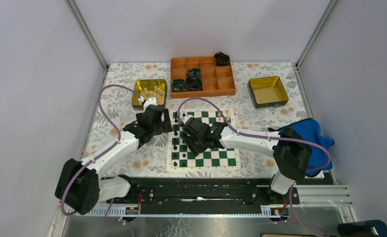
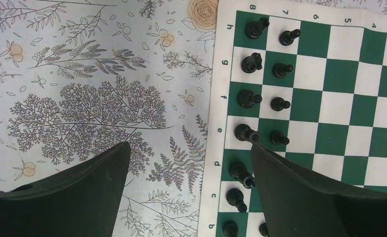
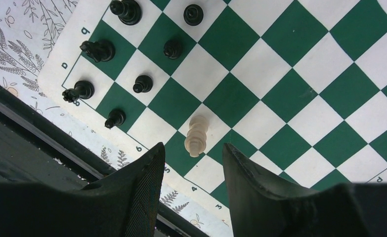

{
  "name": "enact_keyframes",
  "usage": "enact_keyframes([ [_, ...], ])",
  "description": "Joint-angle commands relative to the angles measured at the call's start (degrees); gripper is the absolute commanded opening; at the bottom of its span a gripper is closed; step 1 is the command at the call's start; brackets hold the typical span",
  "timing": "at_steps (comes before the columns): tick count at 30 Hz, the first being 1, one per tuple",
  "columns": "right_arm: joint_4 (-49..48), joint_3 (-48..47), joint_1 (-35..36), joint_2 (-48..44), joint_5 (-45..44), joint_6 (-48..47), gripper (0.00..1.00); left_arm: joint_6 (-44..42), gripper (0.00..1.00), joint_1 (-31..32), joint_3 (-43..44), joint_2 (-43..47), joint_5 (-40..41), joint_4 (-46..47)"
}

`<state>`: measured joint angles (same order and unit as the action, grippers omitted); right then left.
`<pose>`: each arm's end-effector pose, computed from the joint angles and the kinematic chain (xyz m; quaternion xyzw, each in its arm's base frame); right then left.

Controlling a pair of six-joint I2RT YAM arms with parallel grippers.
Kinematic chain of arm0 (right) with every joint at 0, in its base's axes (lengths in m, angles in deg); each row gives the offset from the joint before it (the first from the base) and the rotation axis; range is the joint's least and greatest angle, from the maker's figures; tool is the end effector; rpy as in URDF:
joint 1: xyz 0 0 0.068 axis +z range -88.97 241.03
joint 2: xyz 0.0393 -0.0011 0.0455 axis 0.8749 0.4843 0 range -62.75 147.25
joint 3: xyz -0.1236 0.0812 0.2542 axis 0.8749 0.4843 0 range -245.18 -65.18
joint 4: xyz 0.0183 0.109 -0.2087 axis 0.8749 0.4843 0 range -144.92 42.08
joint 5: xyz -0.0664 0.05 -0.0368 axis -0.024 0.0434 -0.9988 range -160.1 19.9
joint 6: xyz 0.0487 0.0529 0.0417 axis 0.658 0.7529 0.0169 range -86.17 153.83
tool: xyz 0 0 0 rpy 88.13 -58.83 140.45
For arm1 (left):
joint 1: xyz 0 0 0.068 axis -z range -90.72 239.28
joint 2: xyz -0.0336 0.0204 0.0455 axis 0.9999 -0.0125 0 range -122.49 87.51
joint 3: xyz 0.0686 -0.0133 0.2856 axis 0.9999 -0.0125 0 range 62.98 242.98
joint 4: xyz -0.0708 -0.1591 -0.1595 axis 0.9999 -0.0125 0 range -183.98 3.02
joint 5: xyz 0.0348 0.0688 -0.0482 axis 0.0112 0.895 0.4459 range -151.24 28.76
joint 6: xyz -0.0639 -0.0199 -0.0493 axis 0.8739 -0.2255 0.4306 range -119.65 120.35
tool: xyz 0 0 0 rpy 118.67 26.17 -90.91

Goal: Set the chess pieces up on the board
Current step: Pick up the chess piece from the chessboard.

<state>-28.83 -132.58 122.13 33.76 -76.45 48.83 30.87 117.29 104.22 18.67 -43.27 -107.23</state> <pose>0.1788 0.3071 0.2241 -0.3578 0.8832 0.1424 0.2678 0.2167 -0.0899 0.2263 -0.0763 0.9202 -0.0464 0.3811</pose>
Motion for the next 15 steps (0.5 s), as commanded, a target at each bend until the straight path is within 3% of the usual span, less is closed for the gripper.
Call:
enact_keyframes([
  [1,-2.0,0.8,0.8,0.3,0.1,1.1,0.53,-0.3,0.99,0.4,1.0,0.7,1.0,1.3],
  [15,-3.5,0.9,0.7,3.0,-0.1,0.3,0.48,-0.4,0.99,0.7,1.0,0.9,0.9,1.2],
])
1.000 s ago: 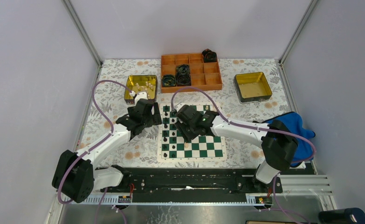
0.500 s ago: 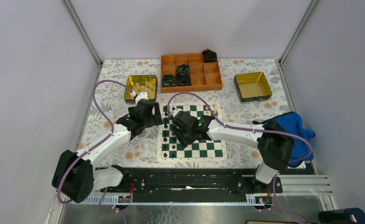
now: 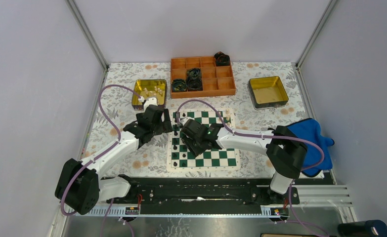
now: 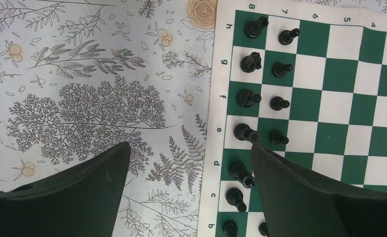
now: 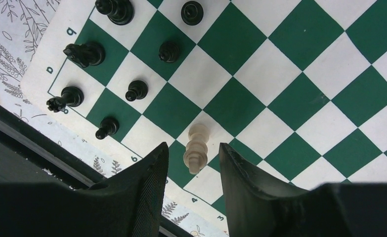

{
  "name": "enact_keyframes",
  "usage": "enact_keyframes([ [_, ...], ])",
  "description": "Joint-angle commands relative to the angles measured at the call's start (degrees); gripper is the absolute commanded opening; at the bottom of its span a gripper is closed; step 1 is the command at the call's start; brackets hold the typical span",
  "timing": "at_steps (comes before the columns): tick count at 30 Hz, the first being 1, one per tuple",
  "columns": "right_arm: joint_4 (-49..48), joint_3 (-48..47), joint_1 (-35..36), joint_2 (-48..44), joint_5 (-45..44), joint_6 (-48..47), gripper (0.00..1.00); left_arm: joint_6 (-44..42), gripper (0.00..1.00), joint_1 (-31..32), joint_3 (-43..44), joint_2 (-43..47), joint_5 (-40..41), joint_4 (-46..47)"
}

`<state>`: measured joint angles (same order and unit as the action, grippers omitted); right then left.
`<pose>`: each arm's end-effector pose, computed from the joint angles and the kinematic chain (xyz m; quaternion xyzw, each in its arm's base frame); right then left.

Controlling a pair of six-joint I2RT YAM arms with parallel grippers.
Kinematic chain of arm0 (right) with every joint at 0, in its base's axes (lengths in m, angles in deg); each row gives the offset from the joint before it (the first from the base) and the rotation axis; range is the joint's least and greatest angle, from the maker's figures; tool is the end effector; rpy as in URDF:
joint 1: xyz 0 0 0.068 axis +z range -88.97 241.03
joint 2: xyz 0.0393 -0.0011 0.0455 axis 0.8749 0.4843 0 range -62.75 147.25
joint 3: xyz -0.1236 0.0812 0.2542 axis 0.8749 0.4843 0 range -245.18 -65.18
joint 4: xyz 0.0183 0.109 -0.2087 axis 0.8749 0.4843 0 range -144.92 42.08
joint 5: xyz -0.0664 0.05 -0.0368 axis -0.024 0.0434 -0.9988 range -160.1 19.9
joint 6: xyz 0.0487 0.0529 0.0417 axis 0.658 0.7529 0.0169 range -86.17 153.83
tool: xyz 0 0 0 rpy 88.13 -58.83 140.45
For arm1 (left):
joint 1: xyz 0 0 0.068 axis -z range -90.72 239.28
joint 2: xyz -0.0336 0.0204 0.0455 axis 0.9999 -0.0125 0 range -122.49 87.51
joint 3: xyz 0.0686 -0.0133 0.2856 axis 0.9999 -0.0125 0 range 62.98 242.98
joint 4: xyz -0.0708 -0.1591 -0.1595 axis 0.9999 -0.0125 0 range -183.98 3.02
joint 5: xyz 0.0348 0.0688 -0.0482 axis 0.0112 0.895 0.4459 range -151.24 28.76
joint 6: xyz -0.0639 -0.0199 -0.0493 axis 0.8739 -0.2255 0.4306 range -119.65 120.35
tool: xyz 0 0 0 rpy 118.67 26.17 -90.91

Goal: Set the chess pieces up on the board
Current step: Pick up the chess piece from the chessboard.

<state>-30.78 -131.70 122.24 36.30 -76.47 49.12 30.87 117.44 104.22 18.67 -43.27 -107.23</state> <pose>0.1811 0.3126 0.2073 -0.3584 0.8870 0.1355 0.2579 0.2165 -0.0905 0.2263 -0.0751 0.9203 -0.0469 0.3810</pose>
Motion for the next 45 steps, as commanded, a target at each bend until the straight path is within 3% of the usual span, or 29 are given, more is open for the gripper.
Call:
enact_keyframes([
  [1,-1.5,0.0,0.6,0.6,0.0,0.0,0.48,-0.5,0.99,0.6,1.0,0.9,1.0,1.2],
  [9,-1.0,0.0,0.5,1.3,-0.7,0.0,0.39,-0.5,0.99,0.8,1.0,0.7,0.9,1.1],
  [20,0.0,0.3,0.6,0.3,-2.7,0.6,0.10,-0.5,0.99,1.0,1.1,0.5,1.0,1.1],
  [24,0.7,-0.3,0.6,-0.6,-3.4,0.5,0.05,-0.5,0.99,1.1,1.2,0.4,1.0,1.0],
  [45,6.1,-2.6,-1.5,-6.9,-11.1,2.5,0.00,-0.4,0.99,1.6,1.3,0.7,2.2,0.3],
])
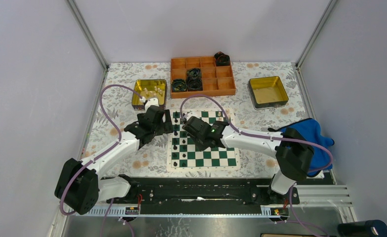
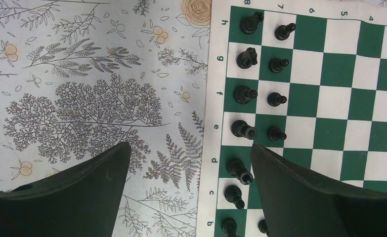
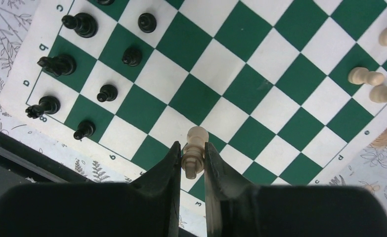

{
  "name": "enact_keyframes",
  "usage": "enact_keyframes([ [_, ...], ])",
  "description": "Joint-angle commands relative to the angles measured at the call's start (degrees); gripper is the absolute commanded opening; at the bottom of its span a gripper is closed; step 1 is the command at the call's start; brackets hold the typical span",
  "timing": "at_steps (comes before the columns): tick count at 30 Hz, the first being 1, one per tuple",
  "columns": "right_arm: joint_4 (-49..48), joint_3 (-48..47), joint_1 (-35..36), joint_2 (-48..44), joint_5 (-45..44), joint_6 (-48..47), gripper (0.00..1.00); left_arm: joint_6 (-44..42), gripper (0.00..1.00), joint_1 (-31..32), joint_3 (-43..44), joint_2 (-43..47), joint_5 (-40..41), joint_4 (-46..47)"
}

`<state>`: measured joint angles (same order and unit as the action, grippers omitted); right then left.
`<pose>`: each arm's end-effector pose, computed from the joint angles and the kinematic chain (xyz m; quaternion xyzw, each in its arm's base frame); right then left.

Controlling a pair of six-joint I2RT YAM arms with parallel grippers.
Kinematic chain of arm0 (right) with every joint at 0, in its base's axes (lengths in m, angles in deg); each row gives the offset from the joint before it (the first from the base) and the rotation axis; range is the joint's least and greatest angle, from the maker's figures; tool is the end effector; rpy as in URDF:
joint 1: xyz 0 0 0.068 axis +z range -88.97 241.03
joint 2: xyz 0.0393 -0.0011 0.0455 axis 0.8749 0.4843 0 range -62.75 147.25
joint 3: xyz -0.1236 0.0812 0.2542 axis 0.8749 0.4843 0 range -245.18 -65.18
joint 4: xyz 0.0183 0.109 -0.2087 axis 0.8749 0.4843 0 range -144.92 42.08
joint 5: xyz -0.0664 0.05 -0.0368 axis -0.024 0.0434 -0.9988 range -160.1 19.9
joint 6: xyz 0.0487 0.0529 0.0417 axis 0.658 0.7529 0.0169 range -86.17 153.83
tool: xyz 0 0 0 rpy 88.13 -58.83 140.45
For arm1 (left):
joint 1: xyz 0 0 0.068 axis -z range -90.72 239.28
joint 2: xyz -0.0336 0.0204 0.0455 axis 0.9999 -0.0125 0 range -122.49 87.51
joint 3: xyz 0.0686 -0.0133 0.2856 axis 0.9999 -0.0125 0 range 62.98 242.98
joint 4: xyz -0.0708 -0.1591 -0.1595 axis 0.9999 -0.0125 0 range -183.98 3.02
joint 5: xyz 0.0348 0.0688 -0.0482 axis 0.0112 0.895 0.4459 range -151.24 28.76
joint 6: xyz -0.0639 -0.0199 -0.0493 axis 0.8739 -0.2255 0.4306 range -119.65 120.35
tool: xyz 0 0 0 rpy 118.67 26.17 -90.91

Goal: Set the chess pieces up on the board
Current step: Pick up the chess piece from the chessboard, then place the chess piece on the chessboard.

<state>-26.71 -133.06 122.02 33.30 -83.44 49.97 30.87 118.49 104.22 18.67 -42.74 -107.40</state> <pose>0.1847 0.2984 0.2276 -0.3316 0.8917 0.0921 0.2940 0.2147 -0.0936 0.2261 -0.0681 0.9208 -0.0458 0.3813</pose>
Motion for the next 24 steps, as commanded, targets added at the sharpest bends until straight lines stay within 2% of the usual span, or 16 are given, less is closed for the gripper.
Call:
enact_keyframes([
  [1,2.1,-0.8,-2.0,-4.4,-4.6,2.2,0.00,-0.4,0.99,0.6,1.2,0.7,1.6,0.5],
  [13,2.2,7.2,-11.5,-11.0,-6.4,5.7,0.00,-0.4,0.99,1.0,1.3,0.2,1.8,0.5],
  [24,1.2,11.2,-15.3,-11.7,-8.3,8.5,0.00,-0.5,0.99,1.1,1.2,0.3,2.3,0.3],
])
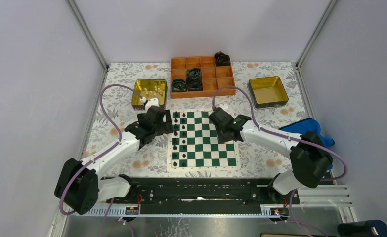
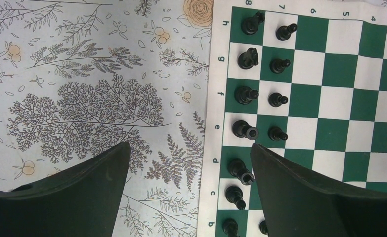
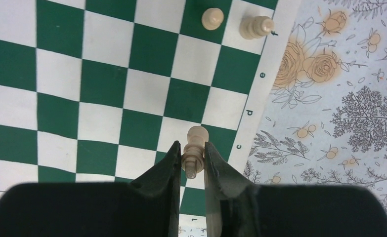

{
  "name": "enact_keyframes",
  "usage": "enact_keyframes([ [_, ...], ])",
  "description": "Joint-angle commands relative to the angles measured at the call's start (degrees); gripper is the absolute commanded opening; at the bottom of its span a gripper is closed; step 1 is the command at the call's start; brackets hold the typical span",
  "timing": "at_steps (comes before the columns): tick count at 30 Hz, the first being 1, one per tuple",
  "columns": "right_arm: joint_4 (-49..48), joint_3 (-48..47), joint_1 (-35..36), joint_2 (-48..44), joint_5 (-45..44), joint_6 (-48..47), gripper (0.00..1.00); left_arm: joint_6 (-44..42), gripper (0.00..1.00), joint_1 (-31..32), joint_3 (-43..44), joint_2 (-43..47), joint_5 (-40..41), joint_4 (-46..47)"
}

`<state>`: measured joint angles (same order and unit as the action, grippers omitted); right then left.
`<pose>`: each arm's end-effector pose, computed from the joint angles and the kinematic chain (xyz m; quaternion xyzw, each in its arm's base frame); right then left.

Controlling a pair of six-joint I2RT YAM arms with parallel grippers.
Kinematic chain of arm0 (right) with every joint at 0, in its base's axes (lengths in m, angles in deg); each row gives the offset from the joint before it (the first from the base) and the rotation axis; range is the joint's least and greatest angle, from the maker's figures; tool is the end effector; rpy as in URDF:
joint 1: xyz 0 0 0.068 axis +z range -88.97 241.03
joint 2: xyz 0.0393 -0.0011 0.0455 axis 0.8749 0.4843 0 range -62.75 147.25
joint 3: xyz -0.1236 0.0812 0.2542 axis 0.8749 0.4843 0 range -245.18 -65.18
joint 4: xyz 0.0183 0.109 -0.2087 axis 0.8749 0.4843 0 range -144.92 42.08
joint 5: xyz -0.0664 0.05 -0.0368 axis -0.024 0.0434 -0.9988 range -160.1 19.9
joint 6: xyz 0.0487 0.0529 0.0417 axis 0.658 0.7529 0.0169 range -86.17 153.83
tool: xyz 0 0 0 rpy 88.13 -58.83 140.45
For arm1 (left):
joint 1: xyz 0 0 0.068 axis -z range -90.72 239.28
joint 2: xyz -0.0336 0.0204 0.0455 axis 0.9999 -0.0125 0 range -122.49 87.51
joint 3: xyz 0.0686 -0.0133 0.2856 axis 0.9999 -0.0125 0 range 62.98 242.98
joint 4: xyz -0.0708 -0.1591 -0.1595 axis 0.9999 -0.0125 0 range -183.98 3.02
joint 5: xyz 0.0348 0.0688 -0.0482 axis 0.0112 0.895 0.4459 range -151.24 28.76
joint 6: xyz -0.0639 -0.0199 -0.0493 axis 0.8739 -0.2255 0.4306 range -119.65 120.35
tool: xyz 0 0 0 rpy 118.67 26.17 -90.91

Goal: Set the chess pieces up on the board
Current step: Place the chess piece on the chessboard.

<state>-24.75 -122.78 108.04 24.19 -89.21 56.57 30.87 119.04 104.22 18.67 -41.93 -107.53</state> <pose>0.2195 0.2005 0.2218 -0.1573 0.9393 0.0169 0.3044 0.2138 -0.0946 0.2262 -0.0660 0.9204 -0.0412 0.3831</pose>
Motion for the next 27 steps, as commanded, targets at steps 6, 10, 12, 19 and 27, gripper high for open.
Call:
enact_keyframes([
  [6,-2.2,2.6,-2.8,-2.8,-3.0,2.1,0.00,-0.5,0.99,0.7,1.3,0.2,1.5,0.3],
  [10,-3.8,3.7,-3.4,-3.2,-3.5,2.3,0.00,-0.5,0.99,0.8,1.3,0.1,1.7,0.3],
  [12,-4.4,4.1,-3.7,-3.3,-3.5,2.3,0.00,-0.5,0.99,0.8,1.2,0.1,1.7,0.1],
  [19,-6.2,4.7,-4.5,-2.7,-3.5,2.5,0.00,-0.6,0.99,0.9,1.2,0.0,1.9,0.0],
  [27,-8.0,5.8,-6.0,-2.5,-2.5,2.7,0.00,-0.6,0.99,1.3,1.2,-0.2,2.2,-0.3],
])
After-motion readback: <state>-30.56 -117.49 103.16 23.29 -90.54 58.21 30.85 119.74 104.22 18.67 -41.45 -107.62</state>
